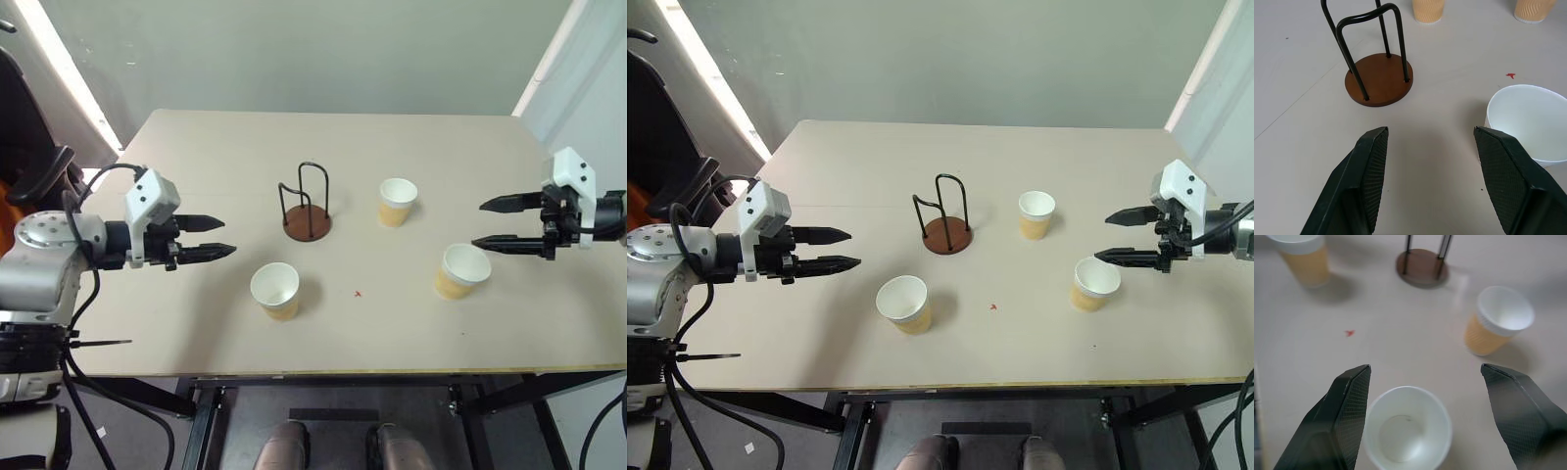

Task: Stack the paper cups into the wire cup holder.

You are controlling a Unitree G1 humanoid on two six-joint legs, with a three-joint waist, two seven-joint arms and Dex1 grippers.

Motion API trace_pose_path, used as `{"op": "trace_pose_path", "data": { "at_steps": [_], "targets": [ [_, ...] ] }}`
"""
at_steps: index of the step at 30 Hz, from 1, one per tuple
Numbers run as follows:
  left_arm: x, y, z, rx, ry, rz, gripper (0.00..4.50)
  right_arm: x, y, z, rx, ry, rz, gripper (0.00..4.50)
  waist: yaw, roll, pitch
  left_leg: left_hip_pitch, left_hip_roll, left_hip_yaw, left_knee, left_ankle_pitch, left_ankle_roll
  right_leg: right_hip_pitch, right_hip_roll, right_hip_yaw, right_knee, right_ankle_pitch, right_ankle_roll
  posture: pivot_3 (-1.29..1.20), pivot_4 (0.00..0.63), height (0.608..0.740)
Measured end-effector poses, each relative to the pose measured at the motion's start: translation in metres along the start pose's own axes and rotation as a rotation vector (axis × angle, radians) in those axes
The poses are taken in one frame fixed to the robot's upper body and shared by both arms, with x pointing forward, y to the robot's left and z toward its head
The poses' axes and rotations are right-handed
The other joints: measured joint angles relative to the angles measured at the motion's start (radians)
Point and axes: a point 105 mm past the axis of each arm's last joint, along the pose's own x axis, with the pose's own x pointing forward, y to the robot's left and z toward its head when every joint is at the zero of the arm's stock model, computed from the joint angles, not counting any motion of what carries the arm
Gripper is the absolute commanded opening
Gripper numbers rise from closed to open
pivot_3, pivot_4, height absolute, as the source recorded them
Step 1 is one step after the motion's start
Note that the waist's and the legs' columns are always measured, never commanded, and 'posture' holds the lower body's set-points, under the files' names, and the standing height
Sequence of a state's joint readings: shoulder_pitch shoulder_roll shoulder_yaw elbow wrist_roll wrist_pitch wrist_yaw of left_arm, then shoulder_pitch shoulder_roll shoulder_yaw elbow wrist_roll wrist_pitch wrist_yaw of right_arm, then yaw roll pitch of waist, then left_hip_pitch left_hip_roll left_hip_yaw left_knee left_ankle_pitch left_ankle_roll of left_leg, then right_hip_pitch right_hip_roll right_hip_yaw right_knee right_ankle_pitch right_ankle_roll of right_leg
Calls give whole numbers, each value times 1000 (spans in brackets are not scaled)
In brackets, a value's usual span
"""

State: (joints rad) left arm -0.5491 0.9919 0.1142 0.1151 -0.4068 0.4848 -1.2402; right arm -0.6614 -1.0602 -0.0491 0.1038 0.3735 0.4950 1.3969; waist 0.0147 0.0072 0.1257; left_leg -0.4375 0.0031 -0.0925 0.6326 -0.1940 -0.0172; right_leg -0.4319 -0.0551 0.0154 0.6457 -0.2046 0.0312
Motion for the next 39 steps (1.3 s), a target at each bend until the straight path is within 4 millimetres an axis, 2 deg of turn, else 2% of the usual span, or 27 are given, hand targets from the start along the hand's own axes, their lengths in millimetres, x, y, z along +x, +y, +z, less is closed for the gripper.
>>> {"op": "trace_pose_path", "data": {
  "at_steps": [8, 13, 16, 21, 22, 25, 33, 36, 39],
  "targets": [
    [-1, 2, 6, 17, -10, 5, 2969, 1, 5, 4, -4, -5, 32, 3748, 0, 0, 0, 0, 0, 0, 0, 0, 0, 0, 0, 0, 0, 0, 0, 0, 150, 740],
    [13, 17, 12, 33, -40, 59, 2969, 3, 12, 13, -13, -34, 58, 3748, 3, 0, 0, 0, 0, 0, 0, 2, 1, 2, 0, 0, 0, 0, 0, 0, 150, 740],
    [38, 33, 17, 41, -66, 139, 2969, 17, 25, 36, -63, -116, 89, 3748, 5, 0, 0, 2, 0, -1, 1, 3, 1, 5, 0, -1, 0, 1, 1, 0, 150, 740],
    [82, 47, 11, 22, -50, 226, 2969, 43, 31, 62, -122, -197, 8, 3748, 3, 0, 0, 1, -1, -1, 5, 4, 3, 6, -1, -1, -1, 5, 7, 0, 150, 740],
    [89, 48, 9, 15, -42, 234, 2969, 48, 31, 64, -119, -204, -13, 3748, 3, 0, 0, 1, -1, -1, 5, 4, 3, 6, -1, -2, -1, 8, 13, 0, 150, 740],
    [113, 51, 8, 16, -18, 266, 2969, 61, 33, 69, -93, -224, -48, 3748, 4, 0, 0, 1, -1, -1, 5, 4, 4, 6, -1, -2, -2, 9, 14, 0, 150, 740],
    [155, 56, 13, -61, -34, 331, 2969, 64, 38, 73, -90, -218, -86, 3748, 11, 0, 0, -3, -3, -1, 8, 5, 2, 6, -2, -2, -4, 9, 18, 0, 150, 740],
    [169, 54, 19, -94, -54, 339, 2355, 64, 39, 72, -80, -214, -90, 3748, 13, -1, 0, -3, -3, 0, 9, 5, 2, 6, -2, -1, -4, 8, 20, 0, 150, 740],
    [174, 51, 20, -105, -61, 333, 1321, 65, 40, 70, -76, -208, -95, 3748, 14, -1, 1, -3, -4, 1, 10, 5, 2, 6, -1, -1, -4, 7, 22, 0, 150, 740]
  ]
}}
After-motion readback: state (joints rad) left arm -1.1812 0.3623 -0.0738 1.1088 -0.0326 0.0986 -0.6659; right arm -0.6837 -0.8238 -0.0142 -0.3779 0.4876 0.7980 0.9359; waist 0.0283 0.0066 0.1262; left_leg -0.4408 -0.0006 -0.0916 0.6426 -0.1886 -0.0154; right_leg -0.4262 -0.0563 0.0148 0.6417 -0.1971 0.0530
